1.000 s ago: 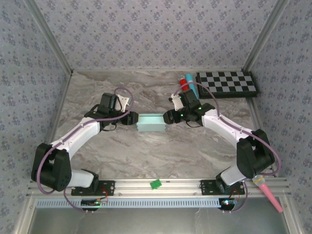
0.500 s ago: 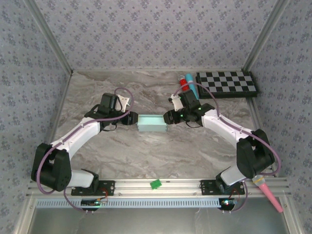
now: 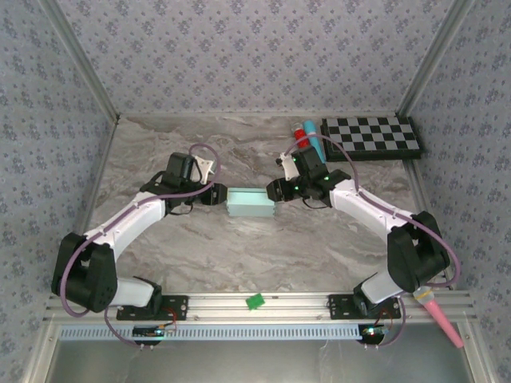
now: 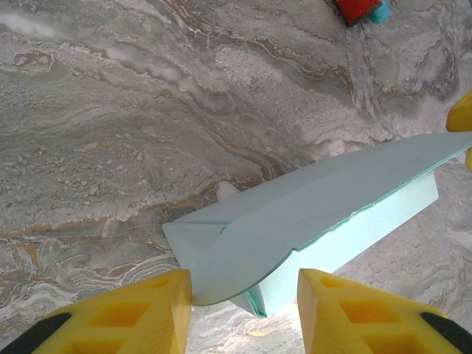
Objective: Fold the paper box
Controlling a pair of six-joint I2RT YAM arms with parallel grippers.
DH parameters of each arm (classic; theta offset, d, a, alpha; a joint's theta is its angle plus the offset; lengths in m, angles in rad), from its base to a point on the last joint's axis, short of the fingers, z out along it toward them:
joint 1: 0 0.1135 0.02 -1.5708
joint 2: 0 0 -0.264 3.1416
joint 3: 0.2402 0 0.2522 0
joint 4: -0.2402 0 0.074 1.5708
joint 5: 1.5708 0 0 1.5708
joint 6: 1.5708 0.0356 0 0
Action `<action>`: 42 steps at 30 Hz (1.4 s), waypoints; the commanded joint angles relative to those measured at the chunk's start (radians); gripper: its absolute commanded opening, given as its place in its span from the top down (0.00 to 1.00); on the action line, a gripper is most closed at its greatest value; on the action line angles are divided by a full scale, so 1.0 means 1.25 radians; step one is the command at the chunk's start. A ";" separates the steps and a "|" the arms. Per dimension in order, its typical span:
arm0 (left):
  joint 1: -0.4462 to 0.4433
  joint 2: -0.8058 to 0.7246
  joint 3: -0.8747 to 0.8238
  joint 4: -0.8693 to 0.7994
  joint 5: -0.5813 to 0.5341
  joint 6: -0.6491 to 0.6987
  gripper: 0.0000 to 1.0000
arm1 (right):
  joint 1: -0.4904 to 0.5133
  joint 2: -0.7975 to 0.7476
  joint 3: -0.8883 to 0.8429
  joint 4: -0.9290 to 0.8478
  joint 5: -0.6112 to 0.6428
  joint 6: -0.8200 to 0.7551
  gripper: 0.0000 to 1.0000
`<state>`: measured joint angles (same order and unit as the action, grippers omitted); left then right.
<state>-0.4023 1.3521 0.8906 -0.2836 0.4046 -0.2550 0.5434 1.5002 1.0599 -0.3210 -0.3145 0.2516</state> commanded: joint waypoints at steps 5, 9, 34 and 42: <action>-0.006 -0.050 -0.011 0.024 -0.031 0.006 0.44 | -0.012 -0.063 -0.017 0.001 0.018 0.008 0.45; 0.001 -0.045 -0.007 0.012 -0.045 0.024 0.39 | -0.026 -0.083 -0.029 -0.019 0.008 -0.010 0.44; 0.004 0.022 0.020 0.019 0.036 0.049 0.47 | -0.031 -0.081 -0.059 -0.036 -0.035 -0.007 0.47; 0.004 0.002 0.013 0.027 0.006 0.052 0.44 | -0.031 -0.073 -0.053 -0.032 -0.036 -0.003 0.46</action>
<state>-0.4000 1.3819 0.8856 -0.2745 0.4187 -0.2089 0.5041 1.3991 0.9859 -0.3634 -0.3378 0.2398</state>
